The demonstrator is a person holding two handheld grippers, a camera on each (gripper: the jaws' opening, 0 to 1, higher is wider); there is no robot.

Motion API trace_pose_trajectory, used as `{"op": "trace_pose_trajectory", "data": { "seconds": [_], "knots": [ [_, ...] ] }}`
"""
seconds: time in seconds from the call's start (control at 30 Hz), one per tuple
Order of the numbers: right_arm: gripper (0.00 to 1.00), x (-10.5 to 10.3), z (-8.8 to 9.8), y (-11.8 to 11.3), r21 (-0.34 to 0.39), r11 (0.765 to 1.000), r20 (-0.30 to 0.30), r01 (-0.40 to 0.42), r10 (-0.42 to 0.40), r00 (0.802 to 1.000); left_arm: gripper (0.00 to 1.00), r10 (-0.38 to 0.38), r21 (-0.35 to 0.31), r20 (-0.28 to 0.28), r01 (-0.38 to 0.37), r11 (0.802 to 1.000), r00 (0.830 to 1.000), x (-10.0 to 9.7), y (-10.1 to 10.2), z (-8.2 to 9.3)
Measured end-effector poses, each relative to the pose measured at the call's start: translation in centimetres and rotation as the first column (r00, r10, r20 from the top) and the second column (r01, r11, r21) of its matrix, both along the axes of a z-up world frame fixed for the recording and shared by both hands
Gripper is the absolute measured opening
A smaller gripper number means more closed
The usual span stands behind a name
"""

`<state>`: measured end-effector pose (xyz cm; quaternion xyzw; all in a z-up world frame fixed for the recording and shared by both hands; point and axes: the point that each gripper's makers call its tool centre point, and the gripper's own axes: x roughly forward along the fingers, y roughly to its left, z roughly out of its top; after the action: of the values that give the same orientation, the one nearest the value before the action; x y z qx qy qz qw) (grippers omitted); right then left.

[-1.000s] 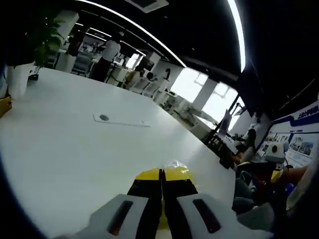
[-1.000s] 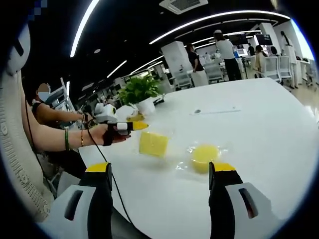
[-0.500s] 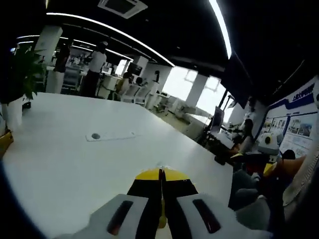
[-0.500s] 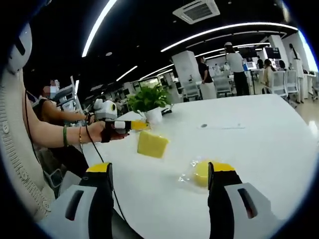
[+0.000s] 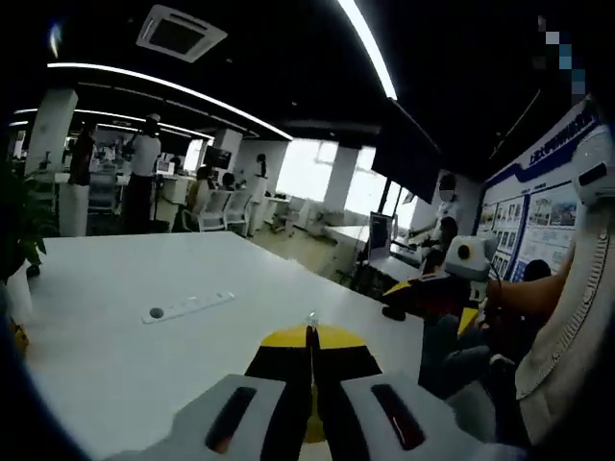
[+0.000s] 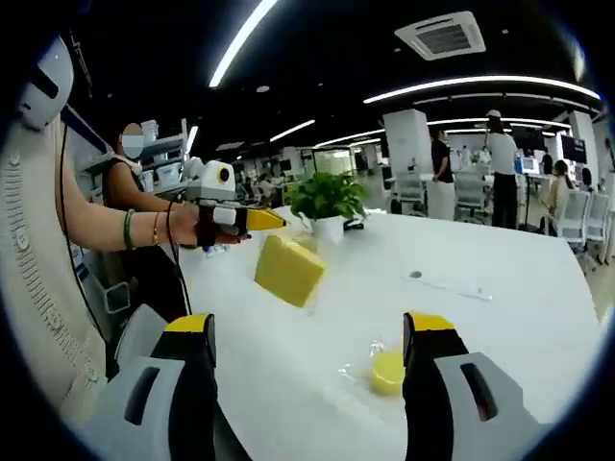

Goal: Compare the silicone blocks by pressing each to a similar depth, holding the contact briefly, and releasing to observe deformation and rebound differences across the visible hardness samples.

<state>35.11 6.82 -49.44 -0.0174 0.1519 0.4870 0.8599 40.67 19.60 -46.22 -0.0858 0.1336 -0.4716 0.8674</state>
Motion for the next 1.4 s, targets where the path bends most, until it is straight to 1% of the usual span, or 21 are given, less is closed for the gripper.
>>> {"op": "trace_pose_trajectory", "data": {
  "seconds": [0.03,0.07,0.1,0.13,0.23,0.27,0.33,0.4,0.47,0.53,0.63,0.7,0.73,0.83,1.07,1.1,1.17,1.27,1.3,1.37,1.4],
  "knots": [
    [0.75,0.2,0.4,0.3,-0.010,1.000,0.011,-0.028,0.028,1.000,0.00,-0.014,0.000,0.000,0.014,1.000,1.000,-0.2,-0.2,0.1],
    [0.75,0.3,0.5,0.3,-0.014,0.999,0.012,-0.037,0.037,0.999,0.00,-0.018,0.002,0.000,0.018,1.000,1.000,-0.3,-0.3,0.2],
    [0.74,0.6,0.9,0.6,-0.038,0.997,0.018,-0.066,0.067,0.998,0.00,-0.021,0.005,-0.001,0.021,1.000,1.000,-0.3,-0.5,0.2],
    [0.75,0.8,1.0,0.6,-0.046,0.996,0.023,-0.075,0.076,0.997,0.00,-0.028,0.008,-0.002,0.028,1.000,1.000,-0.4,-0.7,0.3],
    [0.73,1.6,1.6,1.2,-0.107,0.984,0.049,-0.140,0.146,0.988,0.00,-0.050,0.025,0.004,0.050,0.998,0.999,-0.8,-1.4,0.5],
    [0.73,1.9,1.9,1.6,-0.131,0.977,0.055,-0.170,0.178,0.983,0.00,-0.061,0.029,0.007,0.061,0.998,0.998,-0.9,-1.7,0.6],
    [0.72,2.3,2.0,2.2,-0.168,0.961,0.035,-0.220,0.229,0.973,0.00,-0.075,0.036,0.011,0.074,0.997,0.997,-1.1,-2.2,0.9],
    [0.72,2.9,2.3,3.0,-0.187,0.950,0.047,-0.250,0.263,0.964,0.00,-0.085,0.045,0.016,0.084,0.995,0.996,-1.1,-2.7,1.0],
    [0.71,3.3,2.2,3.6,-0.221,0.935,0.051,-0.276,0.294,0.954,0.00,-0.099,0.047,0.007,0.098,0.994,0.995,-1.2,-3.1,0.9],
    [0.70,3.7,2.2,4.2,-0.227,0.928,0.051,-0.295,0.314,0.948,0.00,-0.109,0.046,0.008,0.108,0.993,0.994,-1.3,-3.3,1.0],
    [0.70,3.9,1.9,4.9,-0.261,0.908,0.049,-0.328,0.352,0.935,0.00,-0.110,0.044,0.011,0.109,0.993,0.994,-1.2,-3.4,1.1],
    [0.70,3.9,1.5,5.3,-0.278,0.896,0.036,-0.348,0.371,0.928,0.00,-0.110,0.042,0.012,0.110,0.993,0.994,-1.1,-3.5,1.2],
    [0.70,3.9,1.5,5.4,-0.281,0.893,0.036,-0.351,0.375,0.926,0.00,-0.110,0.042,0.012,0.110,0.993,0.994,-1.1,-3.5,1.3],
    [0.70,3.7,1.0,6.0,-0.313,0.866,0.030,-0.389,0.419,0.908,0.00,-0.112,0.039,-0.005,0.112,0.993,0.994,-0.9,-3.6,1.3],
    [0.70,4.1,0.5,7.9,-0.322,0.835,0.016,-0.447,0.477,0.879,0.00,-0.141,0.038,0.012,0.140,0.989,0.990,-1.1,-4.4,1.8],
    [0.71,4.2,0.7,8.4,-0.296,0.836,0.015,-0.461,0.487,0.873,0.00,-0.150,0.037,0.015,0.149,0.988,0.989,-1.2,-4.6,1.9],
    [0.73,4.0,0.8,9.1,-0.261,0.840,0.001,-0.476,0.493,0.870,0.00,-0.172,0.041,0.020,0.171,0.984,0.985,-1.5,-5.0,2.1],
    [0.70,4.2,0.3,9.5,-0.294,0.824,0.006,-0.485,0.508,0.861,0.00,-0.197,0.051,0.028,0.195,0.979,0.980,-1.8,-5.5,2.3],
    [0.70,4.4,0.1,9.6,-0.294,0.821,0.009,-0.489,0.514,0.858,0.00,-0.201,0.054,0.031,0.199,0.978,0.979,-1.8,-5.6,2.4],
    [0.70,4.4,0.0,9.9,-0.278,0.819,-0.013,-0.501,0.519,0.855,0.00,-0.212,0.057,0.036,0.210,0.976,0.977,-1.9,-5.9,2.5],
    [0.70,4.2,-0.1,10.1,-0.268,0.816,-0.020,-0.512,0.527,0.850,0.00,-0.214,0.057,0.036,0.212,0.976,0.976,-1.9,-6.0,2.6]
  ]
}}
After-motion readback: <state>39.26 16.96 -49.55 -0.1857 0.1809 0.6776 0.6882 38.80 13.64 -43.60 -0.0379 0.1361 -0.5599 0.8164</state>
